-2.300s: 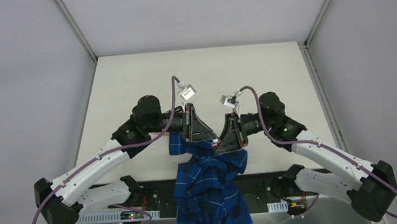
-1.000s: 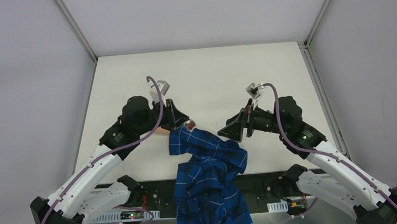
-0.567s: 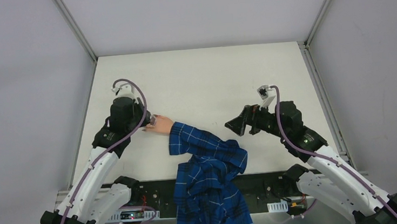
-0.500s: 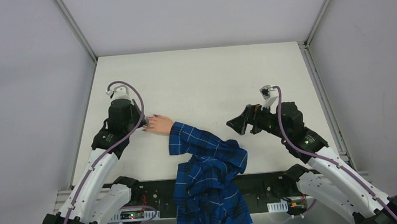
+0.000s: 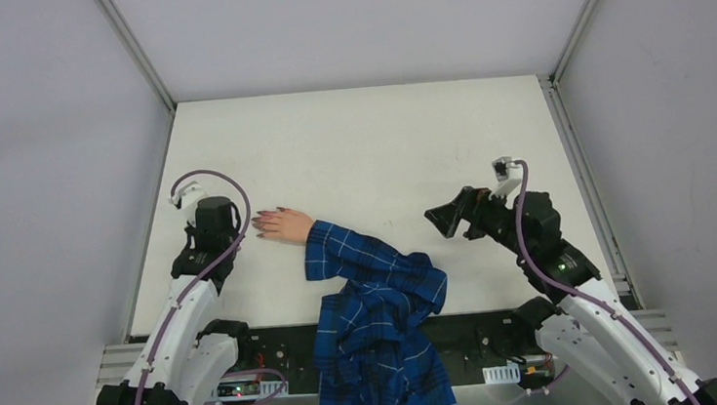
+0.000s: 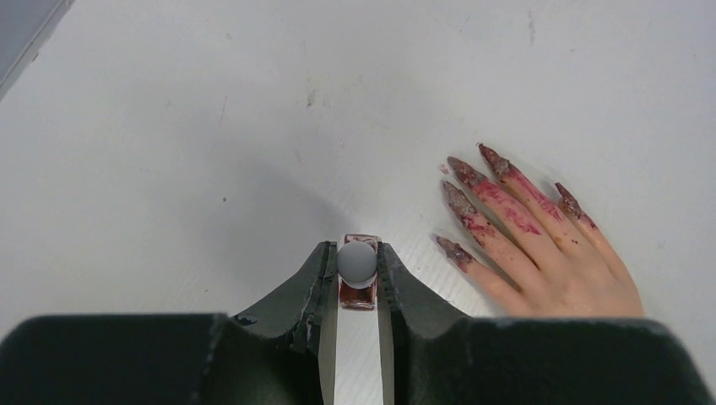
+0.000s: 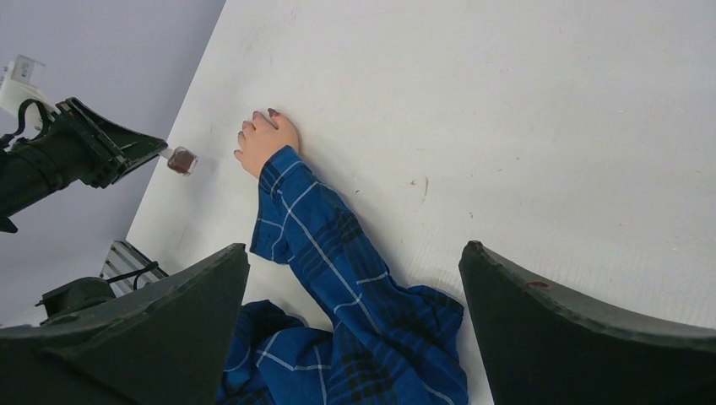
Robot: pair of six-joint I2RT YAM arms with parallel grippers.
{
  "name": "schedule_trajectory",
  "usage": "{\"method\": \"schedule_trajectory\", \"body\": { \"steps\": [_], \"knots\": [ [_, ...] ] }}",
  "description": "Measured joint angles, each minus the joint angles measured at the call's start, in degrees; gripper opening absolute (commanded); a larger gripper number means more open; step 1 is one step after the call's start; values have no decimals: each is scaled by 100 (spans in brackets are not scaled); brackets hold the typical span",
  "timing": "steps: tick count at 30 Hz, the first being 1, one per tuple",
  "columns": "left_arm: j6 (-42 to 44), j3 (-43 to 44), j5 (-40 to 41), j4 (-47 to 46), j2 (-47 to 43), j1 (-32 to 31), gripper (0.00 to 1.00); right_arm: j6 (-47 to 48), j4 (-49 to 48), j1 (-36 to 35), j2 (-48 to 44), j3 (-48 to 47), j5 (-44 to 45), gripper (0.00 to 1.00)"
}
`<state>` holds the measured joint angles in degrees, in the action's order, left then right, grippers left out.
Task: Paint the nails
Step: Place the nail polish bottle at the center of the board, then reset both arms
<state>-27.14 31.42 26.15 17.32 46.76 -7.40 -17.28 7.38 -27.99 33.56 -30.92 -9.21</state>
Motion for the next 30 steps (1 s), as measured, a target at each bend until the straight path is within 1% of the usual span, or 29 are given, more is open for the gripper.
{"method": "schedule_trajectory", "body": {
  "steps": [5,13,21,30],
  "knots": [
    [-109,-179,-2,-166,175,0,1,-20,-9,90,-168,90,-28,99],
    [-181,-566,-81,-649,326,0,2,-68,-20,114,-256,116,-140,99],
    [-186,-566,-184,-876,616,0,6,-70,-15,118,-341,116,-177,99],
    [-186,-566,-190,-927,656,0,15,-72,-2,125,-350,151,-201,99]
  ]
}}
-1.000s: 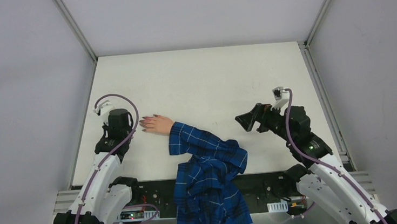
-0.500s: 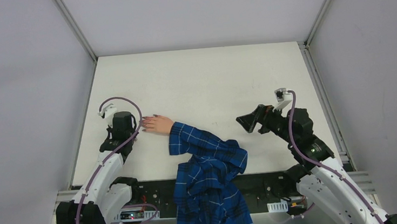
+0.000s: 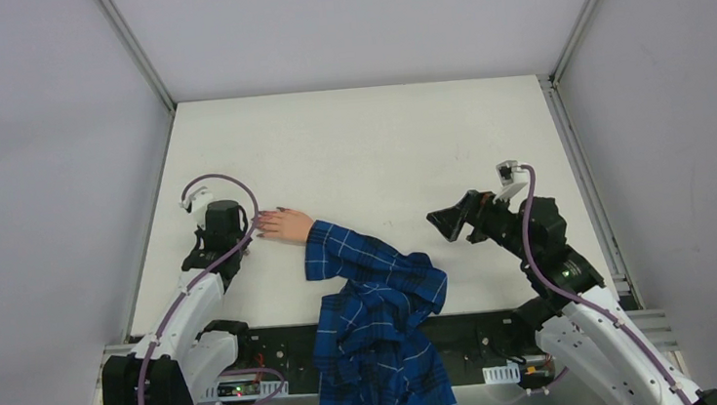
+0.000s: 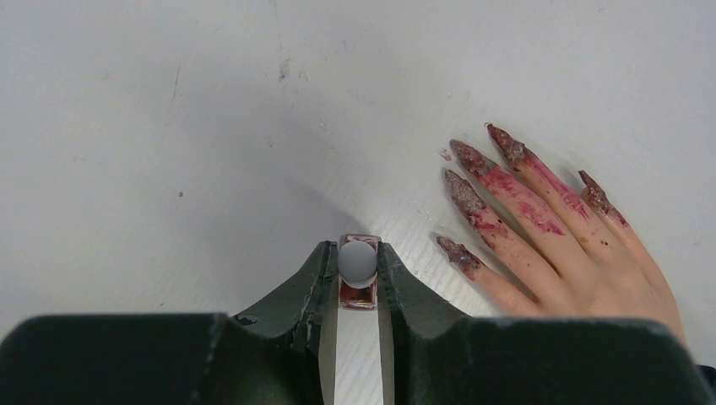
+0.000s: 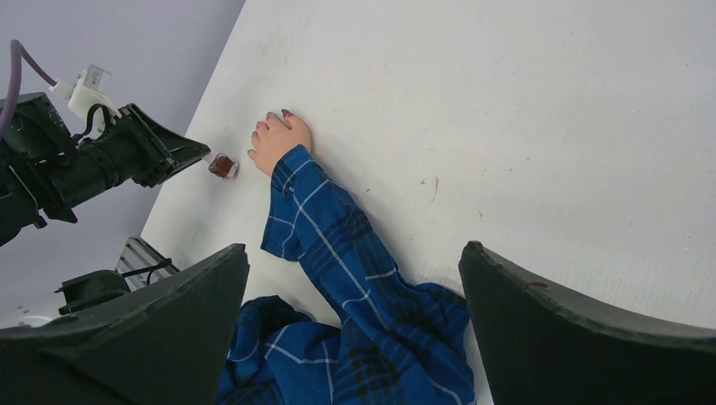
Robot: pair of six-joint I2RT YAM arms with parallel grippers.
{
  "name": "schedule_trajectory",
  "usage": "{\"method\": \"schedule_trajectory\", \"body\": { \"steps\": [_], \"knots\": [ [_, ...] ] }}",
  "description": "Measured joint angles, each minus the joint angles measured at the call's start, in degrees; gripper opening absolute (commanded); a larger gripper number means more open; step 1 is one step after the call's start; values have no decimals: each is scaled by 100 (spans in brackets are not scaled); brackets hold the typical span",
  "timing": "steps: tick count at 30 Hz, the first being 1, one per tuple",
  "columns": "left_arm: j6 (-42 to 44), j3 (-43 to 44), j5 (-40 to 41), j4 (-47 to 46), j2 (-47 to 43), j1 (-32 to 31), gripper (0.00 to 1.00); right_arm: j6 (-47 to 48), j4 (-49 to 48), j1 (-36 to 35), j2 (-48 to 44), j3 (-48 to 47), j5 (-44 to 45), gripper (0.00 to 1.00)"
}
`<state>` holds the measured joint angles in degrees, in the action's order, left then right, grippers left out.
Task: Paint the nails
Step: Reset both arms
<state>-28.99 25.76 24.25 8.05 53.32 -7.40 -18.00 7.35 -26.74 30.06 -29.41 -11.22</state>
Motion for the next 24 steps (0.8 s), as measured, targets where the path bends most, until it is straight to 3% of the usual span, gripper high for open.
{"method": "schedule_trajectory", "body": {
  "steps": [10,18,24],
  "knots": [
    [0,2,-17,-15,72,0,26,-2,2,4,0,13,-9,99],
    [-11,2,-17,-20,68,0,41,-20,2,15,0,15,-13,99],
    [-17,2,-17,-17,66,0,70,-17,9,22,46,15,-11,99]
  ]
}}
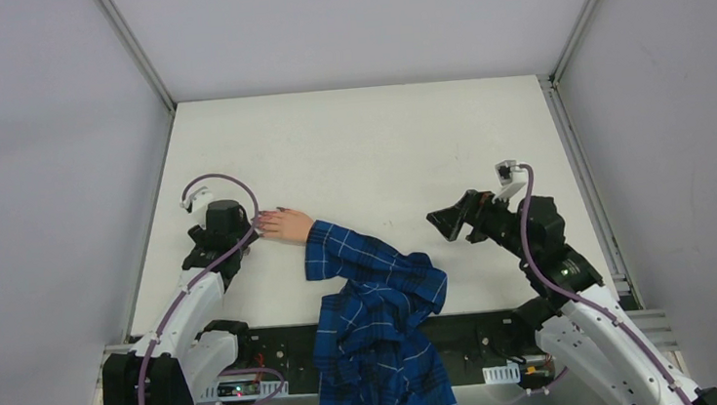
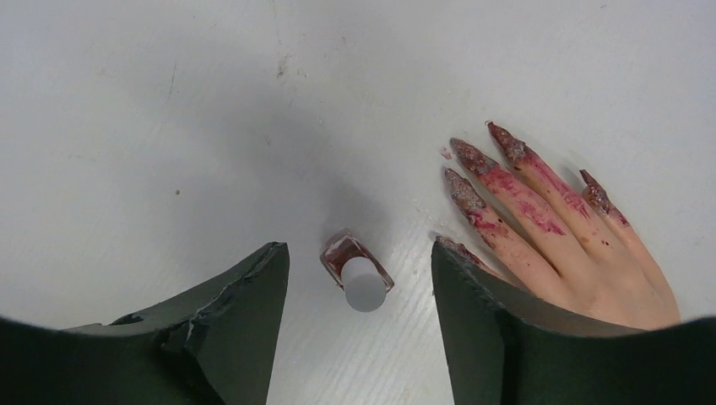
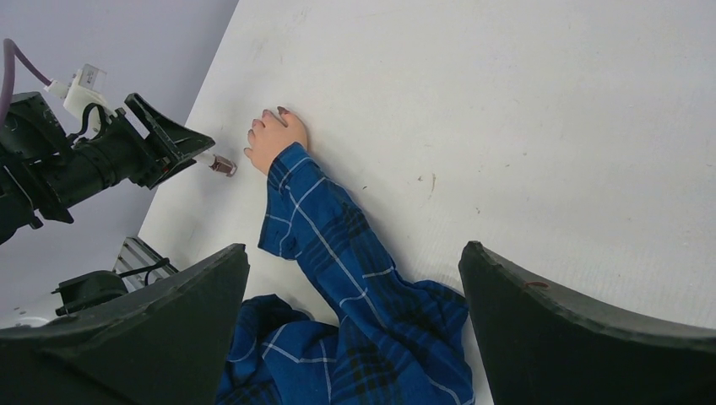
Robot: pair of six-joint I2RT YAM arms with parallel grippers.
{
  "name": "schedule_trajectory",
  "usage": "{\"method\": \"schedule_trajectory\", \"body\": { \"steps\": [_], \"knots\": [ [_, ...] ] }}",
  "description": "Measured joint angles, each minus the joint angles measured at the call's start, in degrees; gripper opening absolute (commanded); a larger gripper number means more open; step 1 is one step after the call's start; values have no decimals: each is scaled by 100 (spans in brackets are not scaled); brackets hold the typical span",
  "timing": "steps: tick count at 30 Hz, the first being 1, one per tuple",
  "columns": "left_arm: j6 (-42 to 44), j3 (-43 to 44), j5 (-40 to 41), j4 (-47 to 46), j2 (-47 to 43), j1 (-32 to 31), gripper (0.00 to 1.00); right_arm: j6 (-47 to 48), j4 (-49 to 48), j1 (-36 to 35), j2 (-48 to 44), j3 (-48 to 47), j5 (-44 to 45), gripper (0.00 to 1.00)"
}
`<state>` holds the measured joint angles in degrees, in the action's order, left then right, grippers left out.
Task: Paint the nails
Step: Reset both arms
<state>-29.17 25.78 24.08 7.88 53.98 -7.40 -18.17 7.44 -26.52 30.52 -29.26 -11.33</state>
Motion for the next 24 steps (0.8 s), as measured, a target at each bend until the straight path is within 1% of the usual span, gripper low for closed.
{"method": "schedule_trajectory", "body": {
  "steps": [3,4,8,11,13,14,16,18,22,24],
  "knots": [
    [2,0,-4,0,-13,0,89,0,17,7,59,0,17,99],
    [11,0,-11,0,-24,0,91,0,22,11,87,0,22,99],
    [42,0,-55,2,-105,0,95,-4,90,66,264,-4,57,99],
    [120,11,-136,15,-289,0,96,-35,195,170,422,-24,103,99],
    [181,127,-262,111,-452,0,97,-83,302,308,551,-66,157,99],
    [188,251,-326,205,-494,0,99,-105,334,376,584,-76,168,99],
    [197,612,-463,424,-503,0,99,-164,404,590,671,-133,166,99],
    [201,1167,-651,785,-446,0,99,-227,466,837,774,-212,140,99],
    [306,2498,-1027,1513,-199,0,99,-363,599,1611,1080,-407,-103,99],
    [382,3003,-1152,1775,-109,0,99,-411,706,2111,1222,-511,-273,99]
  ]
}}
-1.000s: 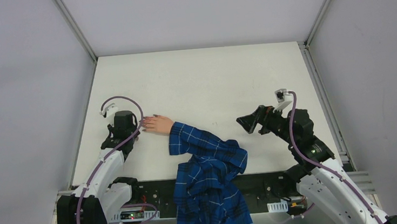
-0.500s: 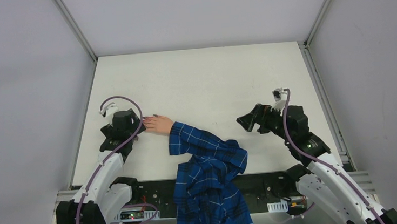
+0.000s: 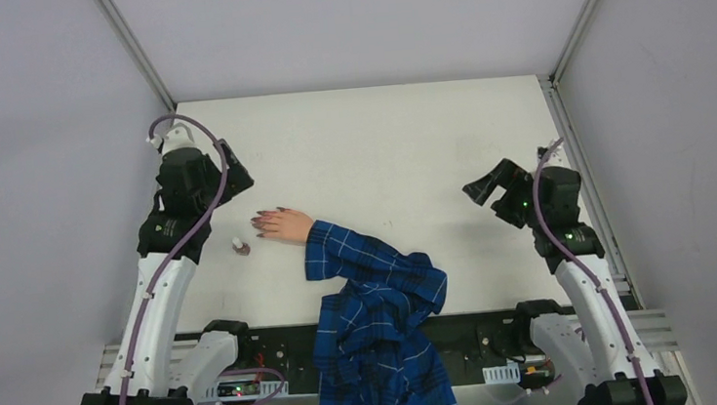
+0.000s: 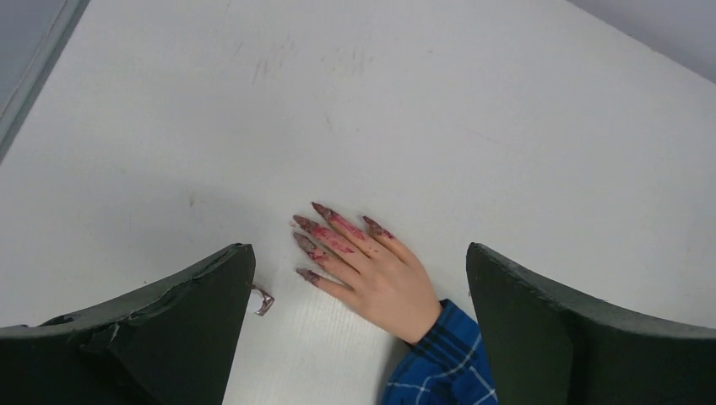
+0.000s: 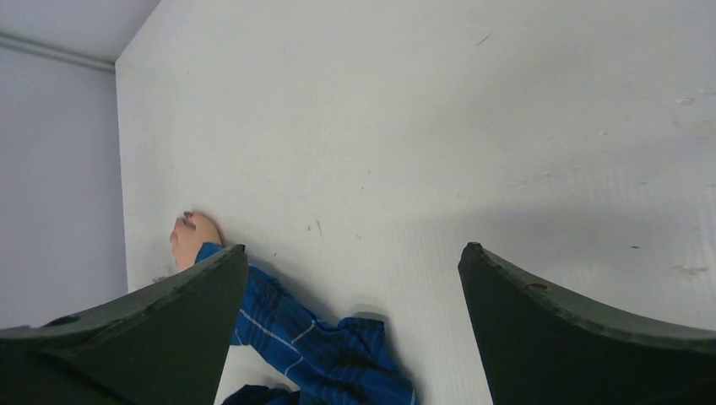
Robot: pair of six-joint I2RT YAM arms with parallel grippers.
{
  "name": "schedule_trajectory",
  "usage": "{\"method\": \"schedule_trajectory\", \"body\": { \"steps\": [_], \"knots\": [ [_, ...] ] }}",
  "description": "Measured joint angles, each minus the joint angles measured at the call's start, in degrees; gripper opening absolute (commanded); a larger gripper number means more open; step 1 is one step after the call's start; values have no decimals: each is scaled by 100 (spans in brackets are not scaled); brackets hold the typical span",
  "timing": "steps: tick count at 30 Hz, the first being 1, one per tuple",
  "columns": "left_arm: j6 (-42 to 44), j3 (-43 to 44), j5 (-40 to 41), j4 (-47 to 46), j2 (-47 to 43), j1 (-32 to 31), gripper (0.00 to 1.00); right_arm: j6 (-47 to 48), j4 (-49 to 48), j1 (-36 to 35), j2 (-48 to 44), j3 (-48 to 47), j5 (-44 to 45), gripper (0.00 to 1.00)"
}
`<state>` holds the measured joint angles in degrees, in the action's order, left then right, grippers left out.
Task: Paint the nails
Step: Reset both arms
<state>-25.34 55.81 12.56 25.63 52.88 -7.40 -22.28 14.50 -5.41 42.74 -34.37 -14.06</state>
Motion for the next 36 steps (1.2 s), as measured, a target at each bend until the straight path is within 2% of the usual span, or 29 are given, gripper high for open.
{"method": "schedule_trajectory", "body": {
  "steps": [5,9,17,24,36],
  "knots": [
    [385,826,-219,625,-63,0,99,-20,339,1200,109,-402,-411,99],
    [695,942,-208,946,-378,0,99,52,560,1696,31,-898,-483,99],
    [1040,498,35,1117,-1335,0,99,385,498,1755,-879,-1032,-304,99],
    [1038,-232,146,1172,-1665,0,99,542,63,1755,-2503,79,-136,99],
    [1045,-372,138,1169,-1899,0,99,610,17,1757,-2505,251,-72,99]
  ]
}}
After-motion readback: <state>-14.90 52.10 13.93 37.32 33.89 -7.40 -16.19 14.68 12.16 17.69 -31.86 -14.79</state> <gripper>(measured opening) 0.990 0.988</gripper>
